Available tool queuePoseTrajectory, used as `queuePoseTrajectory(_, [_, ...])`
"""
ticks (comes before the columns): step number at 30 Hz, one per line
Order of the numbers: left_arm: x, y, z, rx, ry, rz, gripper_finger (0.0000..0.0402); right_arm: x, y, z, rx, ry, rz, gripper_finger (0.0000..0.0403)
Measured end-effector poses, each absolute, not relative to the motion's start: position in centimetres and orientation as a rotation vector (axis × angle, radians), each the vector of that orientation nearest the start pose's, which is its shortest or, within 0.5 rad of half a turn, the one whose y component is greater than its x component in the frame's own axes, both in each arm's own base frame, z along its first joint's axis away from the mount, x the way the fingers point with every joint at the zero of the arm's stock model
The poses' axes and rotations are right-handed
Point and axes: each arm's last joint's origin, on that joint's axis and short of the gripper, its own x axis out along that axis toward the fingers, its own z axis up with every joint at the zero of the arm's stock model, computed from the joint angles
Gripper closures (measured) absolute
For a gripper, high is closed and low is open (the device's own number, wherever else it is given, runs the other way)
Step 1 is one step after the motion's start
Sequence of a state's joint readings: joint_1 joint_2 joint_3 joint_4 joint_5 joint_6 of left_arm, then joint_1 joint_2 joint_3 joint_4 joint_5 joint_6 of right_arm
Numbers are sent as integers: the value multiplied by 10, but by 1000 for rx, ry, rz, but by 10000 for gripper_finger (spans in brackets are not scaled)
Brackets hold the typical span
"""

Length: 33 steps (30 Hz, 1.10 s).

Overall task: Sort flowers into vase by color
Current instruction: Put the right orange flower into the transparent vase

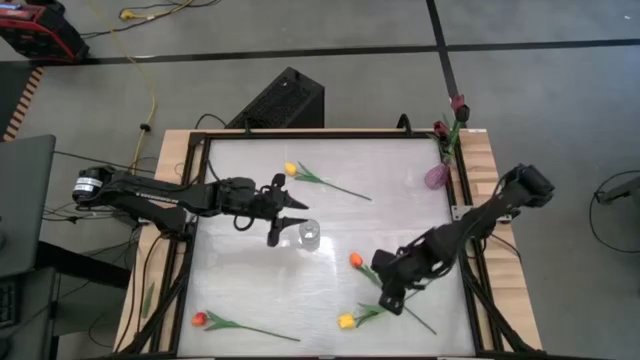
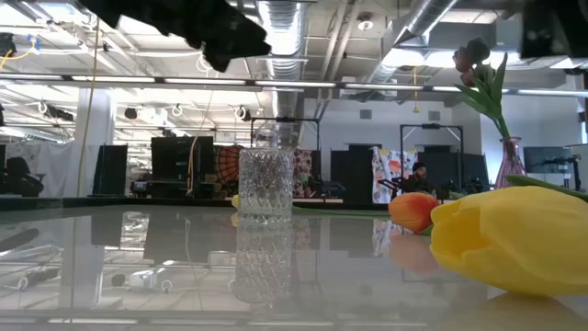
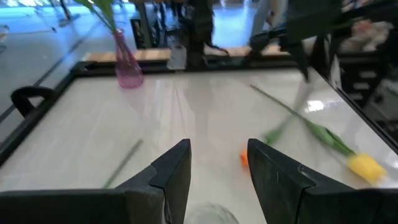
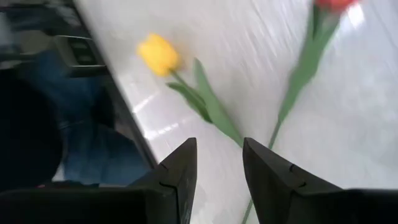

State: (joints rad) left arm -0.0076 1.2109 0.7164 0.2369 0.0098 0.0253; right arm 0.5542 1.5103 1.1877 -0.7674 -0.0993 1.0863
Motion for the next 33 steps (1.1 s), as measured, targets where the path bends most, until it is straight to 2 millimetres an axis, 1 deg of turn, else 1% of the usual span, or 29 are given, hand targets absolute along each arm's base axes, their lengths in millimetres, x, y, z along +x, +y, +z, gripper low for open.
queuePoseTrajectory(3, [254, -14, 262, 39, 272, -36, 255, 259, 171, 239, 728, 1323, -149, 248])
queuePoseTrajectory(7, [238, -28, 246, 31, 248, -21, 255, 261, 181, 219, 744, 1390, -245, 248])
queuePoseTrajectory(11, [222, -38, 228, -16, 208, -13, 255, 263, 183, 205, 762, 1428, -344, 248])
queuePoseTrajectory(16, [205, -49, 205, -59, 134, -81, 255, 268, 187, 183, 727, 1464, -416, 248])
queuePoseTrajectory(19, [197, -56, 197, -67, 78, -124, 255, 270, 188, 171, 696, 1486, -448, 248])
queuePoseTrajectory(23, [189, -59, 189, -66, 52, -155, 255, 271, 188, 159, 657, 1512, -483, 248])
queuePoseTrajectory(30, [187, -61, 186, -65, 59, -173, 255, 275, 191, 144, 634, 1533, -506, 249])
queuePoseTrajectory(33, [186, -64, 184, -60, 83, -188, 255, 275, 192, 140, 633, 1538, -515, 258])
